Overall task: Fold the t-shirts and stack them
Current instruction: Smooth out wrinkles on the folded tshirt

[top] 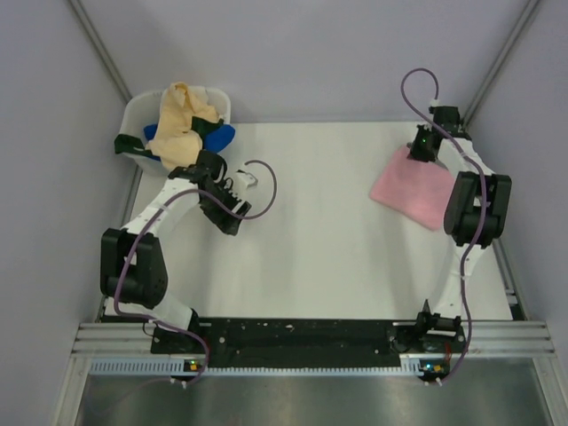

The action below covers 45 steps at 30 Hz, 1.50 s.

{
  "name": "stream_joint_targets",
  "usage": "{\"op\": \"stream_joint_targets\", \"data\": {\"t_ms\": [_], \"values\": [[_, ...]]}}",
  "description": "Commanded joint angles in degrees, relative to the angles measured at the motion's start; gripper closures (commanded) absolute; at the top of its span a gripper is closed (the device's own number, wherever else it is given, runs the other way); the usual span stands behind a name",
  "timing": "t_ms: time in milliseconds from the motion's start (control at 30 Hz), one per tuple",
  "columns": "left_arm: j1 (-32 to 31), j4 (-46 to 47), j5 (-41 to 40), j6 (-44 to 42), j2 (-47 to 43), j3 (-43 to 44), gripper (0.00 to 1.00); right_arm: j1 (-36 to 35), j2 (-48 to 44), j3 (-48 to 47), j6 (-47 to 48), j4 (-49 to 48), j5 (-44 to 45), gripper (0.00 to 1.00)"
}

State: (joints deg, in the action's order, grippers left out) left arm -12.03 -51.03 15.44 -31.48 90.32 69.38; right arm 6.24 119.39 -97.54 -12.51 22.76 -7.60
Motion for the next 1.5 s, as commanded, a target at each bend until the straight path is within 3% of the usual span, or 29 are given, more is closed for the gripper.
{"op": "stream_joint_targets", "data": {"t_ms": [0,33,100,167,267,367,600,633,767,900,967,1133,1467], "values": [[0.4,1.6,-0.1,-0.2,-0.1,2.2,0.23,-0.7,-1.8,-1.6,-2.0,-0.1,-2.9,1.0],[0.4,2.0,-0.1,-0.2,-0.5,2.2,0.23,-0.7,-3.1,-1.6,-1.7,0.0,-3.0,0.99],[0.5,3.6,-0.1,0.2,-1.7,1.4,0.22,-0.6,-5.9,-1.3,-1.6,0.2,-3.7,0.88],[0.6,6.4,-0.1,0.9,-3.5,-0.3,0.2,-0.7,-9.9,0.6,-1.0,0.0,-5.0,0.66],[0.9,13.9,-0.9,3.5,-6.7,-4.1,0.18,-0.7,-19.3,8.8,-0.1,-1.9,-7.8,0.24],[1.0,21.5,-3.3,7.2,-9.3,-7.4,0.16,-0.8,-30.4,21.5,0.5,-7.7,-9.9,0.01],[1.5,44.9,-8.6,19.7,-16.0,-21.5,0.11,-0.9,-59.9,59.9,-2.2,-32.7,-5.3,0.01],[1.6,49.0,-10.1,21.4,-17.1,-23.8,0.07,-0.9,-63.5,65.1,-2.1,-35.4,-4.6,0.01],[2.8,65.5,-10.4,24.3,-20.6,-35.8,0.02,-1.1,-73.9,78.3,-1.9,-38.0,1.3,0.01],[5.7,82.1,-3.3,25.2,-22.5,-47.2,0.01,-1.1,-81.0,87.5,-1.0,-39.7,7.3,0.01],[6.9,87.6,-2.0,25.5,-23.2,-51.1,0.01,-1.2,-81.6,89.7,-0.7,-40.9,8.8,0.01],[7.6,86.8,-7.4,27.9,-24.0,-51.5,0.01,-1.6,-79.1,90.7,-1.5,-43.7,10.8,0.01],[7.6,86.8,-7.5,27.9,-23.9,-51.4,0.01,-1.6,-78.6,90.2,-1.9,-43.2,11.7,0.01]]}}
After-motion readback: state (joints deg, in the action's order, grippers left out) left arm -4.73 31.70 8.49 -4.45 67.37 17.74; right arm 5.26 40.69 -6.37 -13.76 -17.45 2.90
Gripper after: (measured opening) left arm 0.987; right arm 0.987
